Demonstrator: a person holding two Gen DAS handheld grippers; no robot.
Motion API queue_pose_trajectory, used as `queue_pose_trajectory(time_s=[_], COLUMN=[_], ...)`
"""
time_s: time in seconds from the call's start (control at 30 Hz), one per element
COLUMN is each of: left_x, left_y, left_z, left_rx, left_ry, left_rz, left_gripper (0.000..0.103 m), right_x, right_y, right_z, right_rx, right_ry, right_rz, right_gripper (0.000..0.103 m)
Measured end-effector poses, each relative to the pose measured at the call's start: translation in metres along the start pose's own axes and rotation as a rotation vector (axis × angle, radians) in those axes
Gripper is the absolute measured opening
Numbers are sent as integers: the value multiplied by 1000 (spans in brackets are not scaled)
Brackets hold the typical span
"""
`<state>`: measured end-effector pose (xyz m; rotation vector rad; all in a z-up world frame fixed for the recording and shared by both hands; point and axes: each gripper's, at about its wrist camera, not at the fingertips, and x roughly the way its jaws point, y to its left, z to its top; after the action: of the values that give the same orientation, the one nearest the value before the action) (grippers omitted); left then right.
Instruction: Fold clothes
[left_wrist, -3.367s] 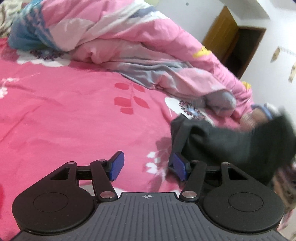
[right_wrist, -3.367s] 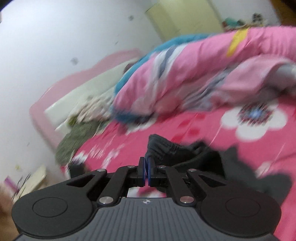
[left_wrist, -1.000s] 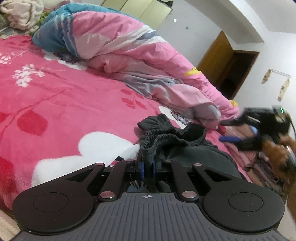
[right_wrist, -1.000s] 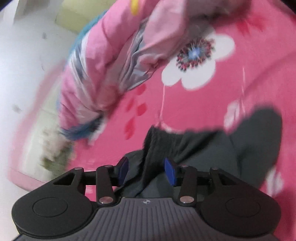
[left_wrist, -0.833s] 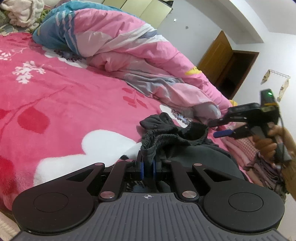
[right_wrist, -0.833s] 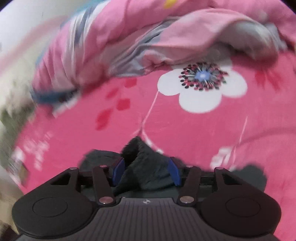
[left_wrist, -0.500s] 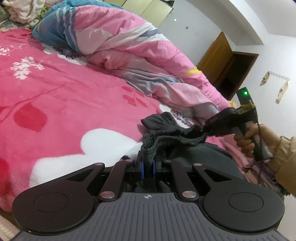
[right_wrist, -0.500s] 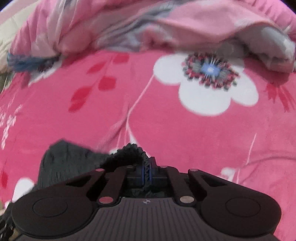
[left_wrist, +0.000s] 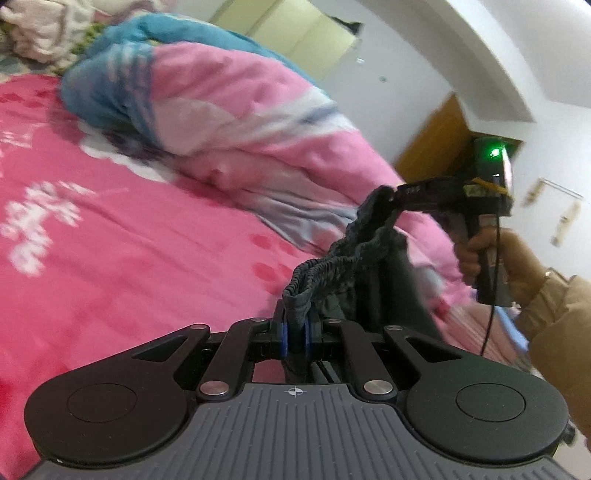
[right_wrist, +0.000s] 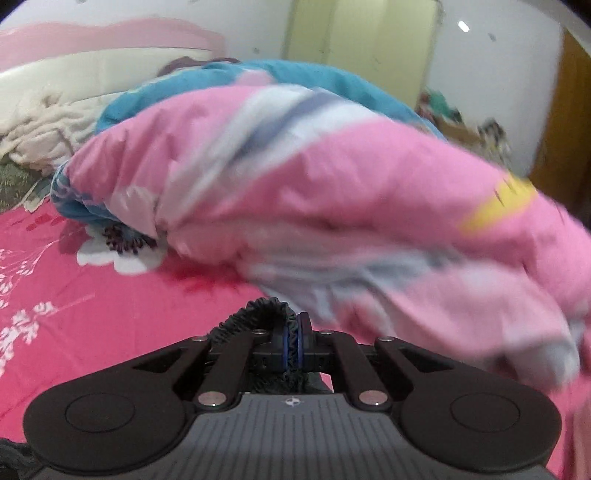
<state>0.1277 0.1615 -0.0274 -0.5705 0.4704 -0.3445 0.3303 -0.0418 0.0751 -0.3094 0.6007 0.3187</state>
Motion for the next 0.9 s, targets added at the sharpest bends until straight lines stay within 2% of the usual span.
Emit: queue_pose_trajectory(time_s=[0.2,0.33,0.5,0.63,0.73,0.8,0.87,0.9], left_x=[4,-3,-14,-10,-3,-1,-1,-1], left_y=[52,77,100,111,113,113,114,113], left_z=[18,26,33,35,34,34,34,33], left_rx=[-115,-133,-158,-176,-170,-168,-168,-166], left_ry=[-43,-85,-133,-115,-89,-87,-90,-93], left_rz=[133,263,379,443,477,490,502,511], left_gripper=[5,5,5,5,6,8,11,13], right_x=[71,110,144,175,198,208,205,200], right_y=[81,138,192,218,224,221,212,206], right_z=[44,60,71,61,52,49,49,50], right_rx=[-132,-183,-197,-203,-176,-157,-141,-129], right_ry=[-41,-67,-89,-62,20,83,108,103], right_rz=[71,143,233,263,290,301,308,310], right_gripper=[4,4,4,4,6,15,50,56])
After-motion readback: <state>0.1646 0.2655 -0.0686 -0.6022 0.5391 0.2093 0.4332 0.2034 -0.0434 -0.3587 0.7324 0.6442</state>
